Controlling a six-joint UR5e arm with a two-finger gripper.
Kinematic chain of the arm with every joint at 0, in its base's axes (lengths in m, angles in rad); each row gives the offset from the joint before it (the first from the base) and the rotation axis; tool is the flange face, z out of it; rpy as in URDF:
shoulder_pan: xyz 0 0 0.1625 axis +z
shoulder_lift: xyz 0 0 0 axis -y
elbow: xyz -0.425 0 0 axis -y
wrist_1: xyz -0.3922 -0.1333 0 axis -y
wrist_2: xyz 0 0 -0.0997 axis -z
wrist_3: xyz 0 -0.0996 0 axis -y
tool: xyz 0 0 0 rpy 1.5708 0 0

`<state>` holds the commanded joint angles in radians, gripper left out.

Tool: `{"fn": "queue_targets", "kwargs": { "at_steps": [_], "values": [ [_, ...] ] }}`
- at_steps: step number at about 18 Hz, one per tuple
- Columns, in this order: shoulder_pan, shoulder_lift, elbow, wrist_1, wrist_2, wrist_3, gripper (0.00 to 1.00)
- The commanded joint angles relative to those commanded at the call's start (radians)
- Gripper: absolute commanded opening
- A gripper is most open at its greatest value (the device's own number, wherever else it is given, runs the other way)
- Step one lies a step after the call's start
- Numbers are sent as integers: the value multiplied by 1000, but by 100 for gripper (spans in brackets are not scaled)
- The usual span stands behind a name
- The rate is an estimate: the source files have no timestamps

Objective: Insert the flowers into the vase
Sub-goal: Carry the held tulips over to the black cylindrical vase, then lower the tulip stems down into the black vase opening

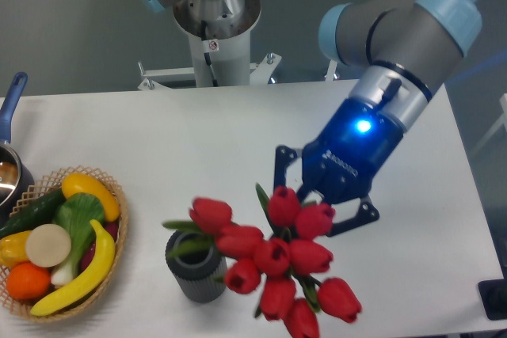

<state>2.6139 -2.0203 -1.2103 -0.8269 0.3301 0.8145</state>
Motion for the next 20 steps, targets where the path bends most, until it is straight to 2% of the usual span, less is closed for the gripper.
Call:
{"fn": "queue_targets", "kwargs": {
  "at_steps": [2,7,10,14,20],
  "values": [
    [-8,2,-12,21,-51,0,0],
    [-40,20,-83,35,-55,6,0],
    [-52,34,-132,61,-114,11,0],
    [-67,35,-158,66,-117,34,0],
    [-66,40,-239,66,-115,136,0]
  ]
}}
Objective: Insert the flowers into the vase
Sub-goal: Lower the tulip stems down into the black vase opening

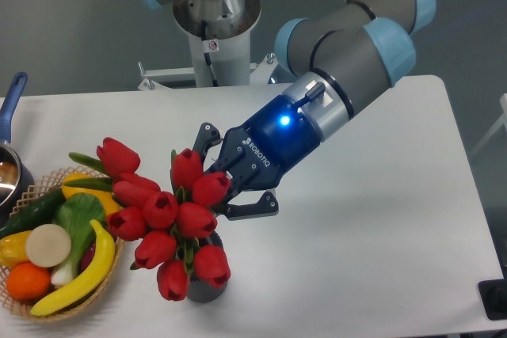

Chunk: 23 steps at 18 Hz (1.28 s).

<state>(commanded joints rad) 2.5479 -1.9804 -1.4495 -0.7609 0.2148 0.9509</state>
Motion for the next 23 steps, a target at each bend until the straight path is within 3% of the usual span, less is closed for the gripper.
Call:
{"fn": "queue_targets", "kwargs": {
  "at_steps": [8,13,23],
  "values": [
    [-3,-15,-9,2,12,22,0],
    [-20,-67,-26,2,12,49,0],
    [-34,-98,-173,2,11,204,8]
  ]
}}
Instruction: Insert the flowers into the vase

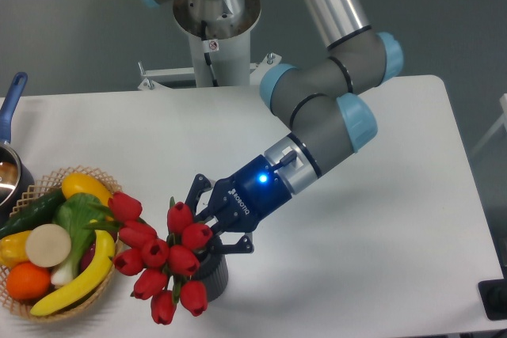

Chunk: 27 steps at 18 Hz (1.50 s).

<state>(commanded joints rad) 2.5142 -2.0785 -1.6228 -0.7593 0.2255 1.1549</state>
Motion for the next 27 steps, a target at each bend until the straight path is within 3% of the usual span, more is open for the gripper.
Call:
{"fn": "queue_targets", "kwargs": {
  "at_steps": [4,11,12,14,27],
  "values": [
    [0,-5,-28,0,2,29,20],
    [14,-2,-66,0,3,28,58],
    [18,1,-77,0,3,28,66],
    [25,6,-92,0,5,28,100],
    [164,81,-117,2,147,29,100]
  ]
}}
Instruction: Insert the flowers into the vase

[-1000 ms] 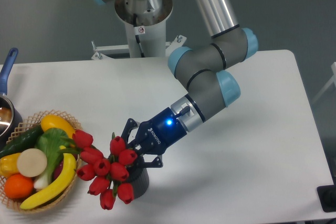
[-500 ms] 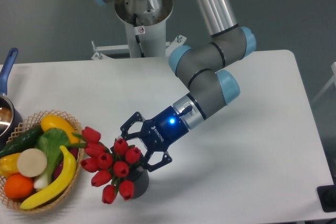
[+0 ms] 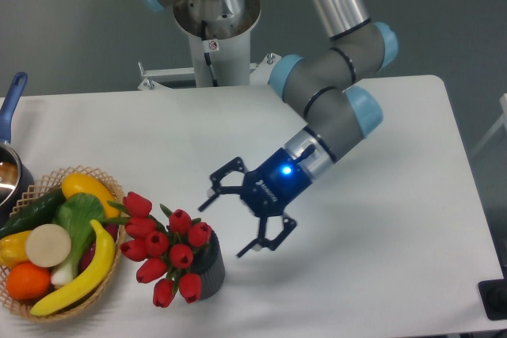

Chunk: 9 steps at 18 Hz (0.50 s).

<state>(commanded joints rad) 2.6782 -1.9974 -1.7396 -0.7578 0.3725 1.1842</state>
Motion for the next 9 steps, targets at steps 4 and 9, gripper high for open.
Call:
{"fn": "queue_targets", "kwargs": {
  "at_steps": [4,9],
  "values": [
    [35,51,26,0,286,0,100],
    [34,74,46,0,655,2,100]
  ]
}}
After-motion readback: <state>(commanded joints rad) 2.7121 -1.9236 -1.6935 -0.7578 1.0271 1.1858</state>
